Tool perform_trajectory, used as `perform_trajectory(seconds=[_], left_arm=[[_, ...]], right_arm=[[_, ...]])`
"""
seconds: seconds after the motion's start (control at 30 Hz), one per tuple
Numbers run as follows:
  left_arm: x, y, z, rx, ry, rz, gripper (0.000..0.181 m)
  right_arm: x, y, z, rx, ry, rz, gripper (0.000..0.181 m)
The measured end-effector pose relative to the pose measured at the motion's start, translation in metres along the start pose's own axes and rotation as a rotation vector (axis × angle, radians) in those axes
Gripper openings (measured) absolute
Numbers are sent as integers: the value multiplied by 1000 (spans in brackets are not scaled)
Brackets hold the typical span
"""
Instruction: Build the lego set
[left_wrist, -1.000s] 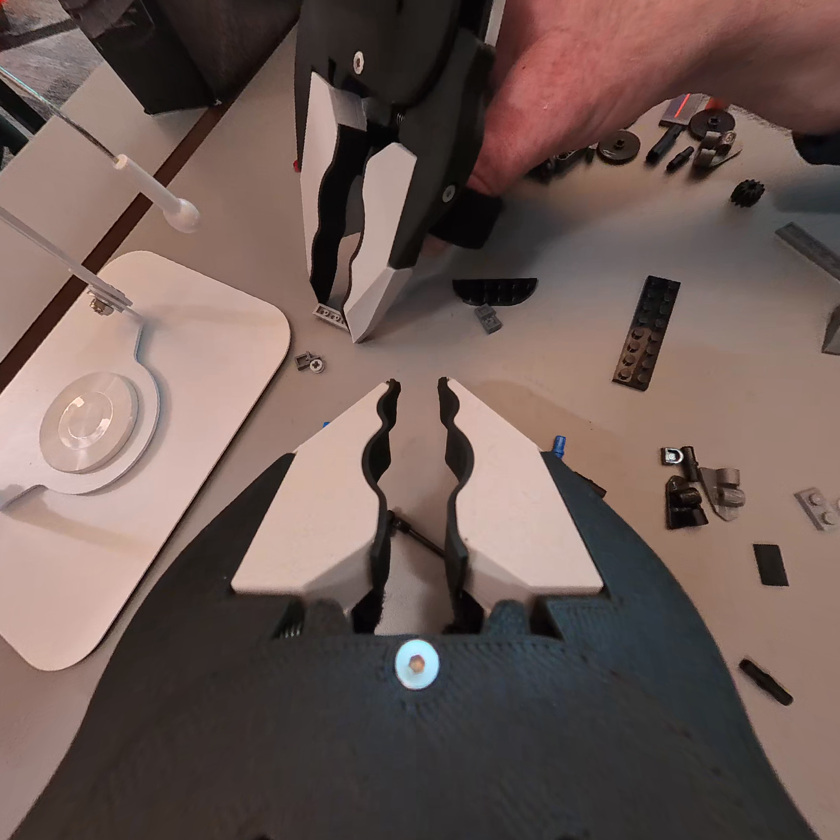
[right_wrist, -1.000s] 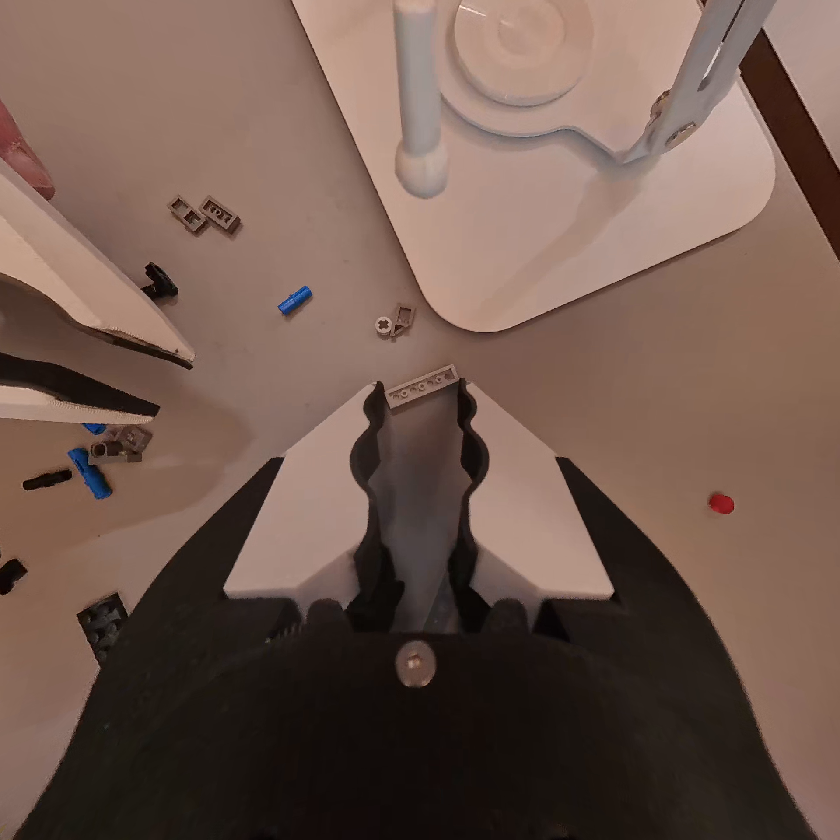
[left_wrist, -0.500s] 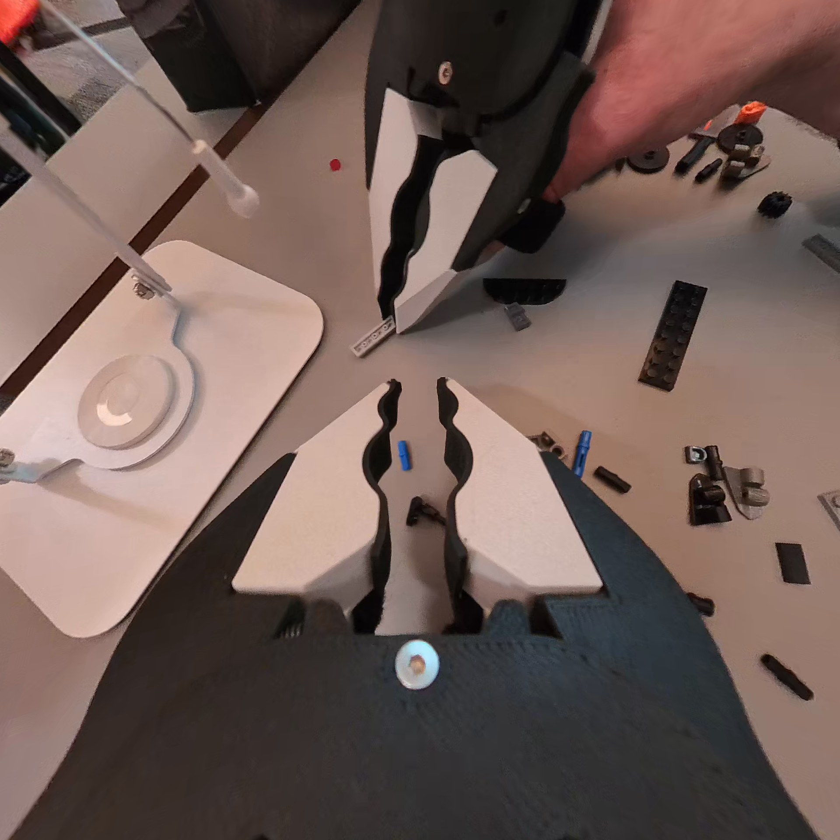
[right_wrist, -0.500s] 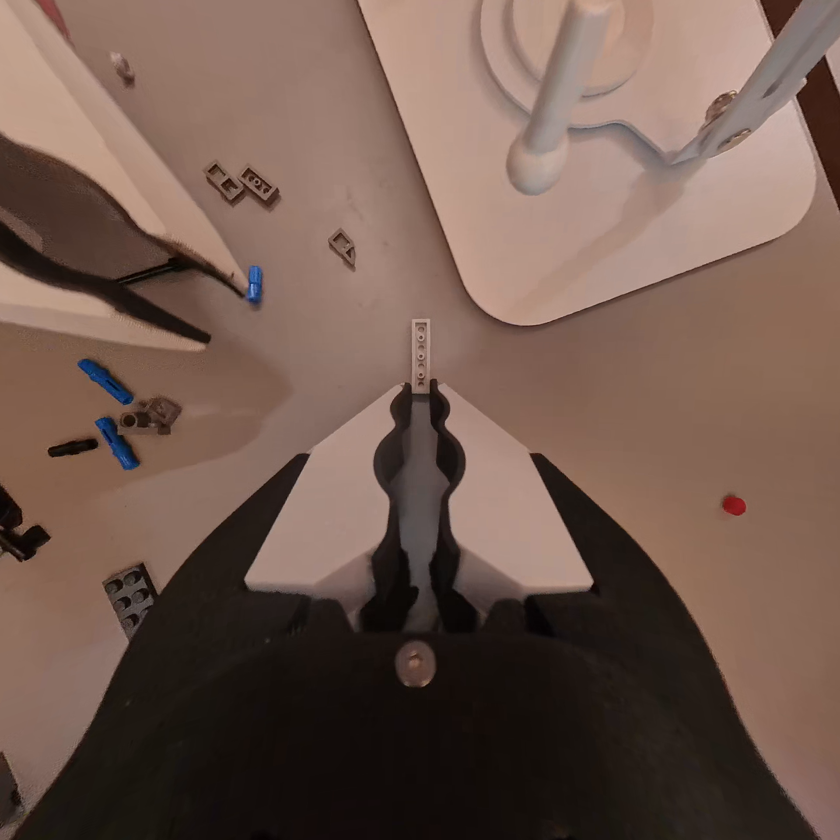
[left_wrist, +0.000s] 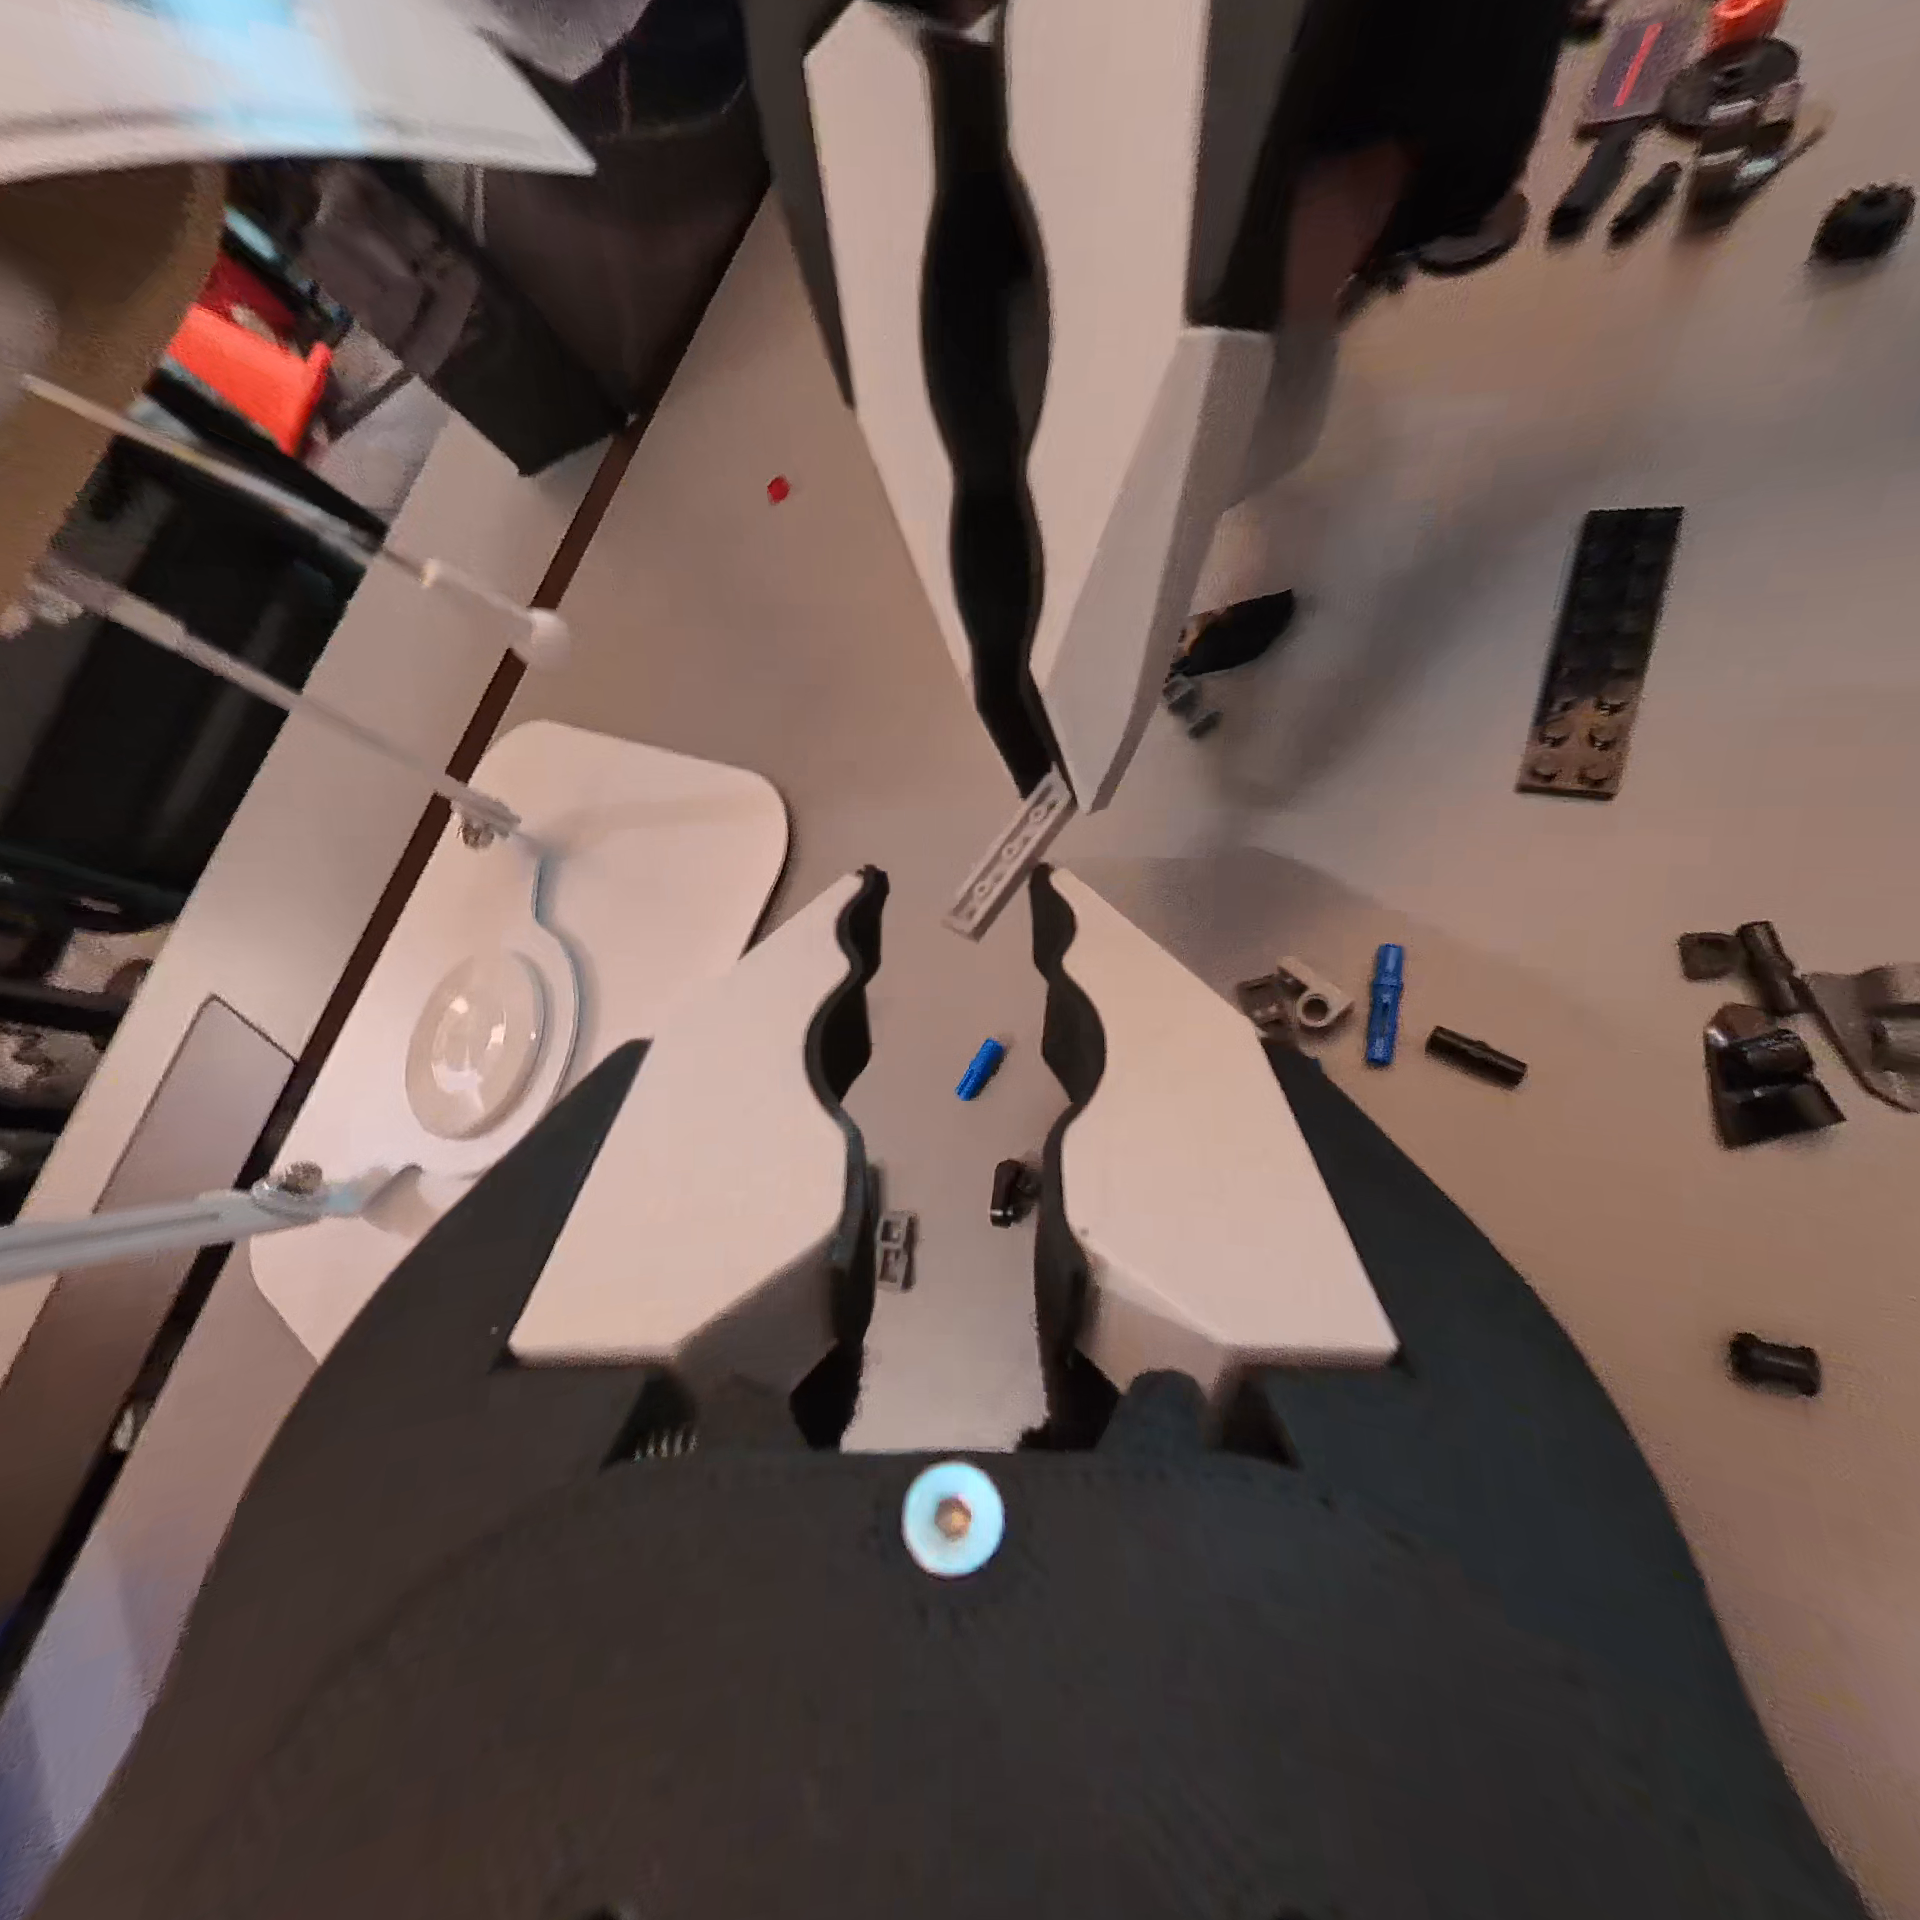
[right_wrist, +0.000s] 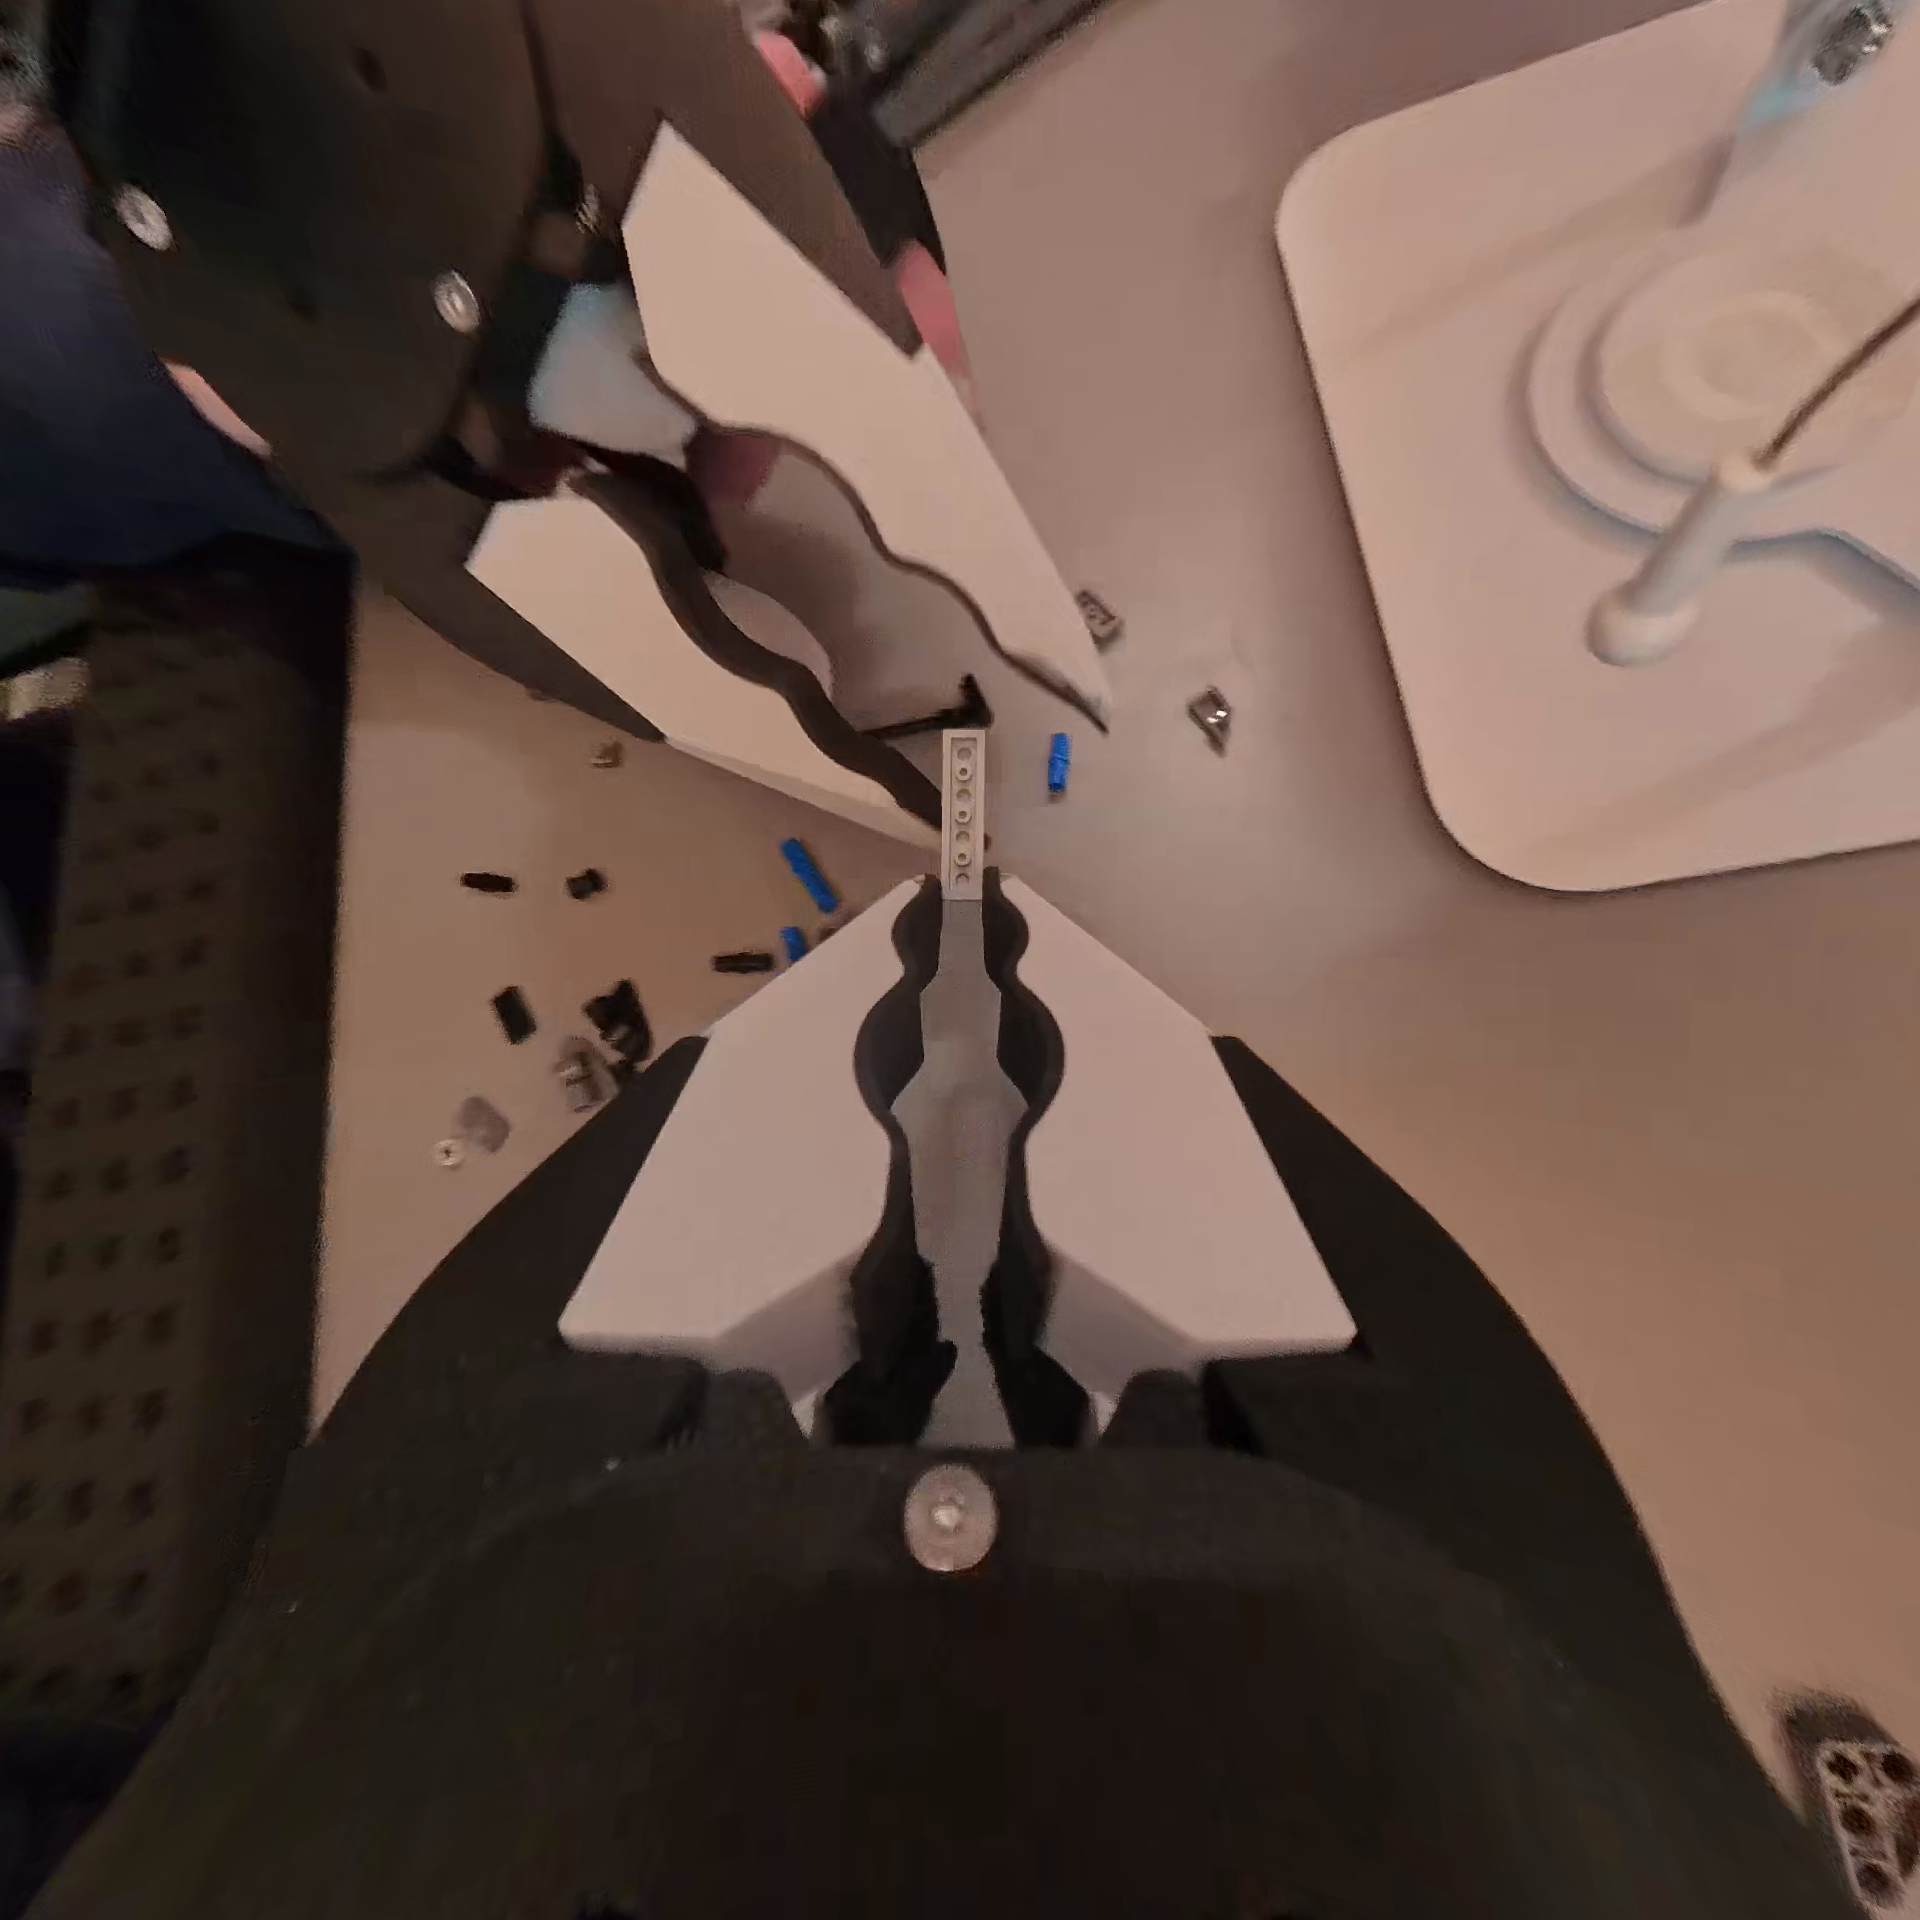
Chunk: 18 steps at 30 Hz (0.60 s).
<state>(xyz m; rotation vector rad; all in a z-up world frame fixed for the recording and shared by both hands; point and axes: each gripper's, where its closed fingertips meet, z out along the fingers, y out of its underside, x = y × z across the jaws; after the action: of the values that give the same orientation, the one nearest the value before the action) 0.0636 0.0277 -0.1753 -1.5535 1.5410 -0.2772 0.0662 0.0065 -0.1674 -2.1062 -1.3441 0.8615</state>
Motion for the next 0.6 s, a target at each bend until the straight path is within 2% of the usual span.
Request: perform_trajectory(seconds=[0.07, 0.2, 0.3, 0.43, 0.6], left_arm=[[8, -3, -1, 7, 23, 41, 14], [13, -5, -3, 15, 50, 55, 9], [15, -6, -5, 21, 89, 9, 4], [15, -6, -10, 58, 193, -156, 4], [15, -12, -21, 136, 392, -435, 4]], right_arm=[[-6, -1, -2, 9, -32, 6, 6], [-11, 0, -7, 42, -97, 44, 6], [-8, -6, -12, 89, -80, 45, 6], [-4, -13, -19, 94, 76, -80, 12], [-10, -25, -33, 115, 382, -380, 18]])
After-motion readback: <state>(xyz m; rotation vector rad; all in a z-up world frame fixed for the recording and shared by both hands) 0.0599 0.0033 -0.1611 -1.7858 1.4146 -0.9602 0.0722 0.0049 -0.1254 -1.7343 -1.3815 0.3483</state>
